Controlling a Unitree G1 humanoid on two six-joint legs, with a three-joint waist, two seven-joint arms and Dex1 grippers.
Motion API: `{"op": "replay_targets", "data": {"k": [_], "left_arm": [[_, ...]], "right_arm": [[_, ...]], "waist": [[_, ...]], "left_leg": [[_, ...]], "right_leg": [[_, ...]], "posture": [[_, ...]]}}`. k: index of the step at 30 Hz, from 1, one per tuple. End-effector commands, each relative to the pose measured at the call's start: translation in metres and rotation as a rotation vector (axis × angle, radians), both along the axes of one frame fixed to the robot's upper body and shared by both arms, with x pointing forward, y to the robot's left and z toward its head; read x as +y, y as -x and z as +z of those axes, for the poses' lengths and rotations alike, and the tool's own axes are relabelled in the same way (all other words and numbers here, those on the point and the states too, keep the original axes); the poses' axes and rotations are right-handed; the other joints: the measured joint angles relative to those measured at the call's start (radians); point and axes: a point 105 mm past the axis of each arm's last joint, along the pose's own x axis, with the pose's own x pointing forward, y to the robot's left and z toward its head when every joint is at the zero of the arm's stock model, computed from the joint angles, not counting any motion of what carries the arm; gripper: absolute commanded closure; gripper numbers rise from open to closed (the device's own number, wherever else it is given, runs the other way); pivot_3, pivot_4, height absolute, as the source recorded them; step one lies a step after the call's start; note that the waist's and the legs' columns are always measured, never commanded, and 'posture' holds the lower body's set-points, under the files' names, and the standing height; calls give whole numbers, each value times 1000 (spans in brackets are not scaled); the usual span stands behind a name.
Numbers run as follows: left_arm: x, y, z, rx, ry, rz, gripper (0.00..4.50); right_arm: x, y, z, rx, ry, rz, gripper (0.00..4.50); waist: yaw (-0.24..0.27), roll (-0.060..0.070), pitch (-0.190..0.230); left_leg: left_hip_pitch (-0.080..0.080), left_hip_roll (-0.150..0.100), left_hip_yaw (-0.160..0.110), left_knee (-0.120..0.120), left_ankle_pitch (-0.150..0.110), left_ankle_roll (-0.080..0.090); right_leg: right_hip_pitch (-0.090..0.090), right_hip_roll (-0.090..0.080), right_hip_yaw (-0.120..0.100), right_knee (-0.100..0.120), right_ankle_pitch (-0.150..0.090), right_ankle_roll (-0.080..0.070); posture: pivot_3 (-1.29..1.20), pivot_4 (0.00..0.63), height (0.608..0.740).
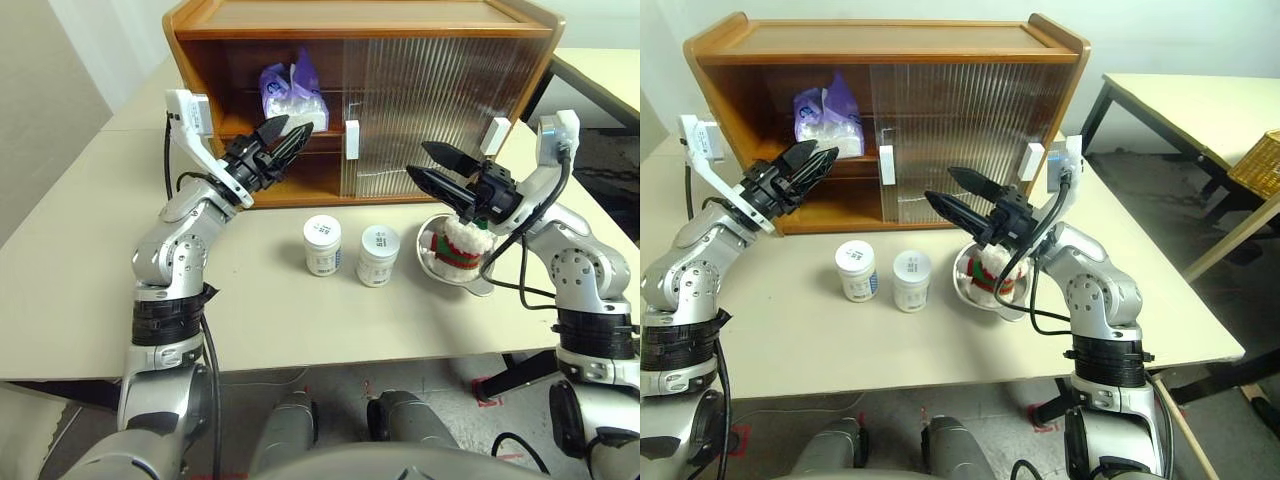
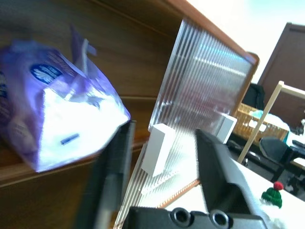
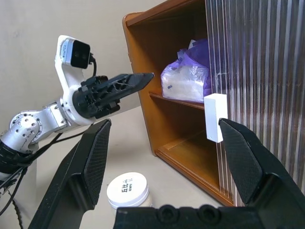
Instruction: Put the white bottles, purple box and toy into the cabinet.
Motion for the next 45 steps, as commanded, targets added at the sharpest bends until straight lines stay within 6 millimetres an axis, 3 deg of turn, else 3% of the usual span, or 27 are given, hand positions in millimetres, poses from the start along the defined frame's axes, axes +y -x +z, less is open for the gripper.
{"op": "replay_targets", "data": {"k": [1, 5, 24, 30, 33, 38, 41, 44, 45], "left_arm": [[3, -13, -14, 37, -60, 71, 3146], [7, -31, -22, 71, -112, 178, 4465], [27, -70, -22, 62, -69, 460, 4465], [24, -68, -19, 42, -46, 425, 4465], [7, -51, -4, -48, -15, 255, 3893], [3, -17, 1, -101, 43, 54, 2160], [8, -8, -4, -104, 21, 34, 1070], [20, 10, -24, -92, -65, -6, 14], [25, 16, -31, -76, -78, -14, 14]], "right_arm": [[-1, 0, 0, 2, 13, -1, 0], [-1, 0, 0, -1, 15, -8, 0], [-2, 1, 0, 3, 16, -14, 0], [-2, 1, 0, 3, 16, -14, 0], [-2, 1, 0, 4, 15, -14, 0], [-2, 1, 0, 6, 13, -15, 0], [-2, 0, 0, 6, 13, -14, 0], [-1, 0, 0, 5, 13, -12, 0], [-1, 0, 1, 5, 13, -11, 0]], "waist": [[-2, 0, 0], [-2, 0, 0], [-10, 0, 0], [-11, 0, 0], [-11, 0, 0], [-13, 0, 0], [-15, 0, 0], [-19, 1, -1], [-20, 1, -1]], "left_leg": [[0, 0, 0, 0, 0, 0], [0, 1, 0, 0, 0, 0], [0, -1, 0, 1, 1, 2], [-1, -2, 1, 2, 1, 2], [-1, -3, 1, 2, 1, 2], [-1, -4, 1, 2, 1, 1], [-1, -4, 1, 2, 1, 1], [0, -1, 0, 2, 1, 1], [0, 0, 0, 2, 0, 1]], "right_leg": [[0, 0, 0, 0, 0, 0], [0, 0, 0, 0, 0, 0], [1, 0, 0, 0, 1, 3], [1, 1, 0, 0, 1, 4], [1, 1, 0, 0, 1, 4], [1, 3, 0, 0, 1, 4], [1, 2, 0, 0, 1, 3], [1, 2, 0, 0, 2, 3], [1, 2, 0, 0, 2, 2]], "posture": [[-119, 42, 740], [-119, 42, 740], [-130, 46, 740], [-130, 46, 740], [-130, 46, 740], [-129, 46, 740], [-125, 46, 740], [-122, 45, 740], [-117, 46, 740]]}}
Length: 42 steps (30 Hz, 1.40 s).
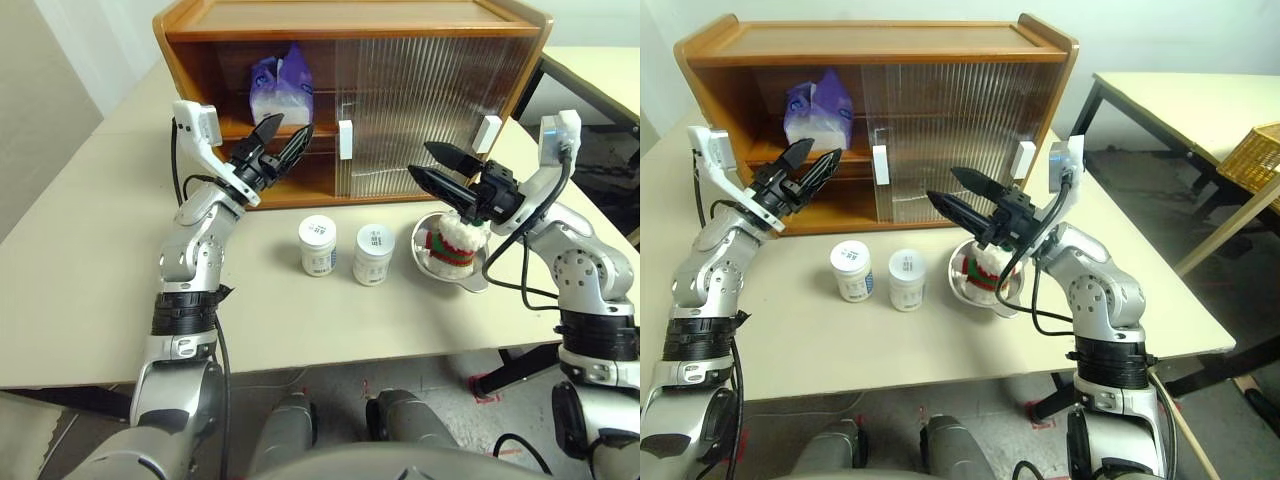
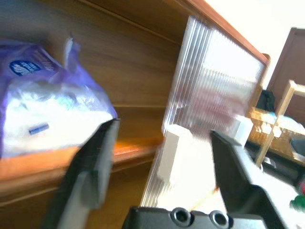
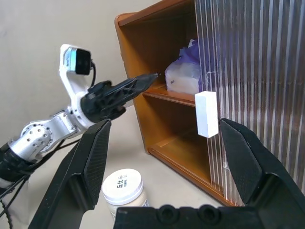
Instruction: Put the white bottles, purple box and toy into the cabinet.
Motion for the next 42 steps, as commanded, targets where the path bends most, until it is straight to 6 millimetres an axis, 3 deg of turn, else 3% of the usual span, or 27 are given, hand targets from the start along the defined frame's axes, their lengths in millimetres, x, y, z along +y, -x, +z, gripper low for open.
{"op": "replay_targets", "data": {"k": [1, 5, 12, 19, 25, 35, 38, 42], "left_arm": [[14, 21, -21, 29, -69, -49, 14], [29, 58, -66, 104, -235, -163, 14], [33, 85, -99, 149, -316, -247, 14], [30, 92, -121, 179, -380, -293, 14], [20, 81, -136, 184, -402, -306, 14], [-1, 71, -140, 175, -351, -293, 14], [-1, 69, -140, 173, -351, -288, 14], [2, 63, -141, 176, -353, -249, 14]], "right_arm": [[1, 0, 1, 1, 7, 10, 0], [3, -1, 2, 0, 8, 19, 0], [3, -2, 3, -3, 8, 24, 0], [3, -3, 5, -8, 12, 26, 0], [2, -2, 6, -9, 16, 23, 0], [-1, -1, 6, -9, 20, 13, 0], [-1, -1, 6, -9, 20, 13, 0], [-1, -1, 7, -11, 21, 12, 0]], "waist": [[-2, 0, 0], [-5, 1, 0], [10, 6, -4], [9, 9, -6], [9, 10, -7], [-3, 10, -7], [-4, 10, -7], [-5, 10, -7]], "left_leg": [[0, 0, 0, 0, 0, 0], [-1, 2, -1, -3, -1, -1], [-11, 3, -3, -5, -2, -3], [-16, 5, -3, -6, -1, -2], [-16, 5, -3, -6, -1, -1], [-16, 5, -3, -6, 0, -1], [-16, 5, -3, -6, 0, 0], [-15, 5, -3, -5, 1, 0]], "right_leg": [[0, 0, 0, 0, 0, 0], [-4, -1, 1, 0, -1, -2], [-15, -2, 0, 1, 6, -19], [-21, -2, 0, 1, 7, -22], [-21, -2, 0, 1, 7, -23], [-21, -2, 0, 1, 8, -21], [-20, -2, 0, 1, 2, -10], [-20, -2, 0, 1, 3, -9]], "posture": [[-114, 46, 740], [-105, 46, 740], [-99, 45, 740], [-101, 44, 740], [-117, 47, 740], [-127, 47, 740], [-128, 47, 740], [-129, 47, 740]]}}
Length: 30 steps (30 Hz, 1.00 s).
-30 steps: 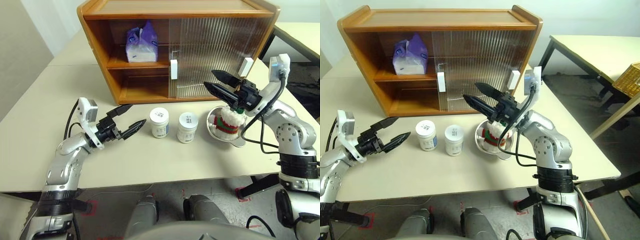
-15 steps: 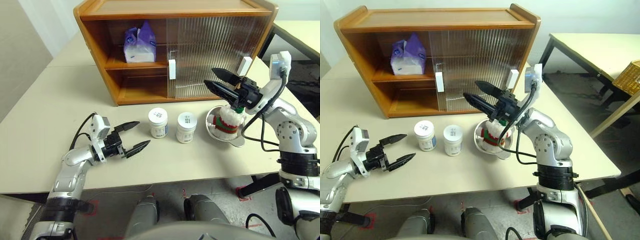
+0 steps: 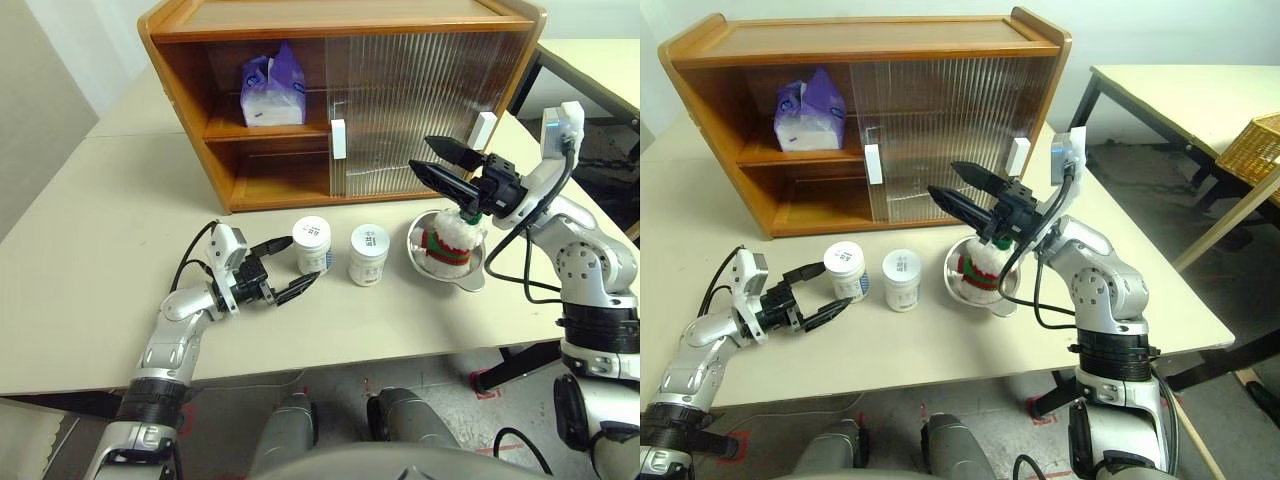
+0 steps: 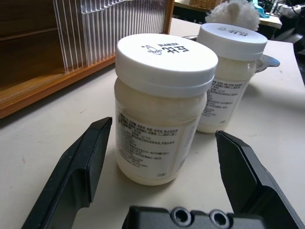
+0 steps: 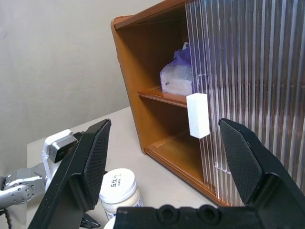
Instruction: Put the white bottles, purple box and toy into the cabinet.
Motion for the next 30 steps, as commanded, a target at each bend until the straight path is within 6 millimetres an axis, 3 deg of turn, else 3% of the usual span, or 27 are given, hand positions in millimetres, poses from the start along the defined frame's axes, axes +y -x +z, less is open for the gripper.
{"op": "replay_targets", "data": {"k": [1, 20, 23, 25, 30], "left_arm": [[0, -5, -5, 3, -17, 27, 14], [-7, -15, -8, 9, 0, 33, 14], [-10, -16, -8, 9, 5, 27, 630], [-11, -16, -8, 9, 8, 24, 1287], [-12, -16, -8, 14, 16, 12, 1431]], "right_arm": [[0, 2, 1, 1, 8, 5, 0], [-1, 3, 0, -2, 5, -6, 0], [-1, 3, 0, -2, 5, -8, 0], [-1, 3, 1, -2, 4, -8, 0], [-1, 3, 0, -3, 4, -11, 0]], "waist": [[-1, 0, 0], [-9, 0, 0], [-10, 0, 0], [-11, 0, 0], [-11, 0, 0]], "left_leg": [[0, 0, 0, 0, 0, 0], [0, -1, 0, 1, 1, 2], [0, -1, 0, 1, 3, 4], [0, -1, 0, 1, 3, 4], [1, -1, 0, 1, 4, 5]], "right_leg": [[0, 0, 0, 0, 0, 0], [1, 0, 0, 0, 2, 2], [1, 0, 0, 0, 2, 3], [2, 0, 0, 0, 3, 3], [2, 0, 0, 0, 3, 3]], "posture": [[-130, 48, 740], [-147, 41, 740], [-149, 41, 740], [-149, 41, 740], [-149, 42, 740]]}}
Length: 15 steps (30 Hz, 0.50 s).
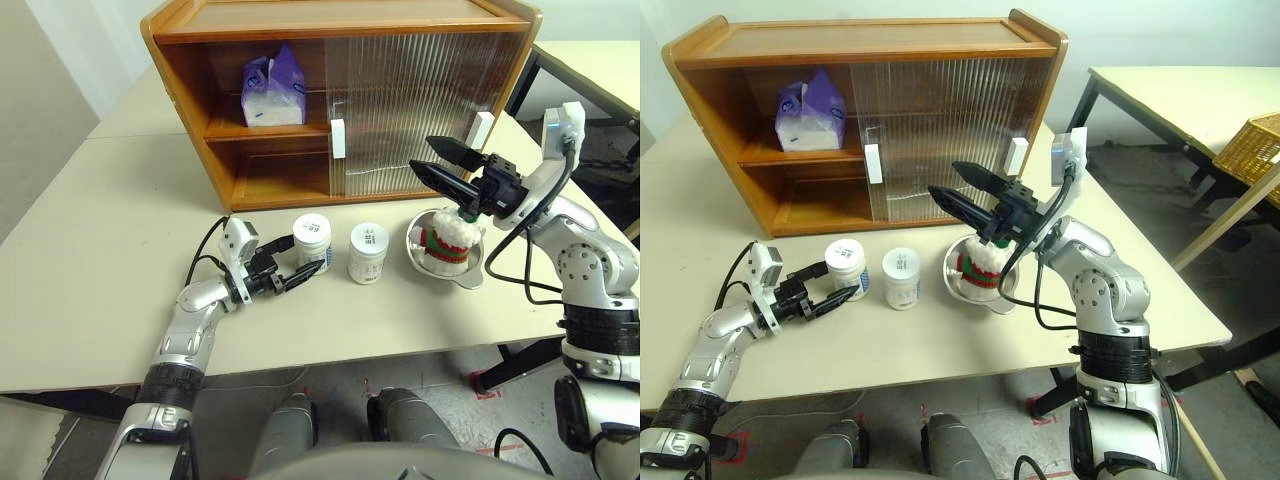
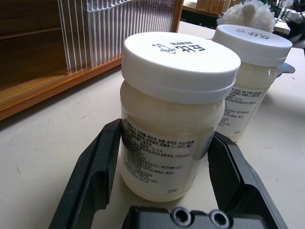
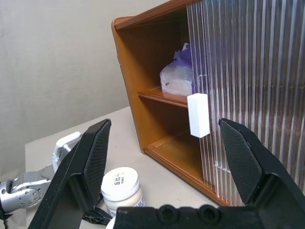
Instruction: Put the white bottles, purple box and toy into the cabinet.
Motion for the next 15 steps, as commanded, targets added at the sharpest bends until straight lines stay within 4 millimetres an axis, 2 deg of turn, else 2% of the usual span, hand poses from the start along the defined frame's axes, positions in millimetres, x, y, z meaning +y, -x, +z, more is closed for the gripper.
{"op": "replay_targets", "data": {"k": [1, 4, 8, 12, 15], "left_arm": [[-2, -1, -1, 1, -5, -14, 1431], [2, -3, 2, -6, 2, 11, 1431], [18, -19, 18, -38, 63, 130, 1431], [23, -32, 37, -79, 136, 205, 1431], [26, -39, 42, -88, 163, 252, 1431]], "right_arm": [[0, 2, 1, -5, 1, -1, 0], [0, 2, 1, -4, 1, 0, 0], [0, 2, 0, -1, 0, 2, 0], [2, 1, -1, -1, -4, 6, 0], [4, 2, -1, -3, -7, 9, 0]], "waist": [[0, 0, 0], [0, 0, 0], [0, 0, 0], [1, 0, 0], [1, 0, 0]], "left_leg": [[0, 0, 0, 0, 0, 0], [0, 0, 0, 0, 0, 0], [0, 0, 0, 0, 0, 0], [0, 0, 0, 0, 1, 1], [0, -1, 0, 0, 1, 1]], "right_leg": [[0, 0, 0, 0, 0, 0], [0, 0, 0, 0, 0, 0], [0, 0, 0, 0, 0, 0], [0, 0, 0, 0, 0, 0], [1, 0, 0, 0, 0, 1]], "posture": [[-149, 43, 740], [-147, 44, 740], [-142, 45, 740], [-138, 45, 740], [-141, 45, 740]]}}
